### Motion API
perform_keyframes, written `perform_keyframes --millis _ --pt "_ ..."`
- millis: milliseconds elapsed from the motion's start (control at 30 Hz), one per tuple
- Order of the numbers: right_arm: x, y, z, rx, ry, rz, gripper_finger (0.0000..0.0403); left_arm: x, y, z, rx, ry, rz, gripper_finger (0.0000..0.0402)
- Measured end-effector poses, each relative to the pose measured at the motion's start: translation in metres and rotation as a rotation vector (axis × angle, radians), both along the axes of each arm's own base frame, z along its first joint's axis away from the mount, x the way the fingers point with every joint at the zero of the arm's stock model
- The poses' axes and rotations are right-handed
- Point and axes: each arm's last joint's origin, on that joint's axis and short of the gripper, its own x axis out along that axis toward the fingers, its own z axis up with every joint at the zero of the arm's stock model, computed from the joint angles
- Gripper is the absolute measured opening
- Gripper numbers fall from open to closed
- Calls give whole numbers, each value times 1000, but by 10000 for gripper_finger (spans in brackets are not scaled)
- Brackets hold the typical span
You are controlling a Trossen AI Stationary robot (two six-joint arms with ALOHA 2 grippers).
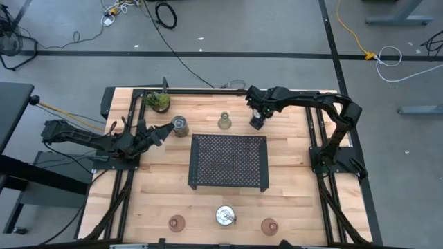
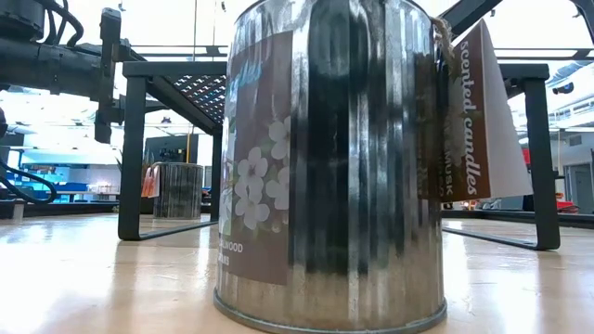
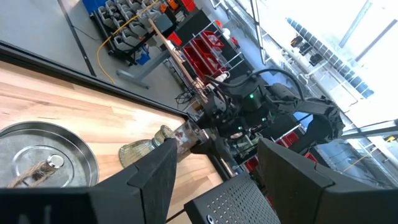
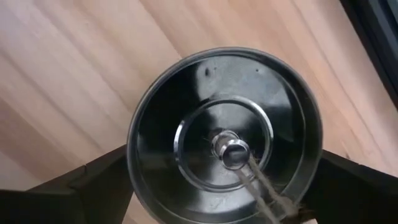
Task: Pick & Place candle stick holders
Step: Put the top silver scented candle on the shelf
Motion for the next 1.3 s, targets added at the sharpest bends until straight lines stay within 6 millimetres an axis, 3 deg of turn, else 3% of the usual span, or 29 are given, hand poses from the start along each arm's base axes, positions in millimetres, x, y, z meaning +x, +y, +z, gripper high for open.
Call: perform_keyframes --millis 433,633,933,1067,1300 --pt "5 -3 1 -15 -73 -26 397 0 0 0 -1 0 16 227" --pt "5 -3 2 -29 -75 -61 341 0 0 0 -1 0 15 227" --pt "4 1 8 70 -52 -23 340 0 0 0 0 1 15 227" --pt "5 1 34 83 -13 10 340 0 0 0 1 1 16 227" --pt "6 4 132 23 -123 41 340 0 0 0 1 2 15 227"
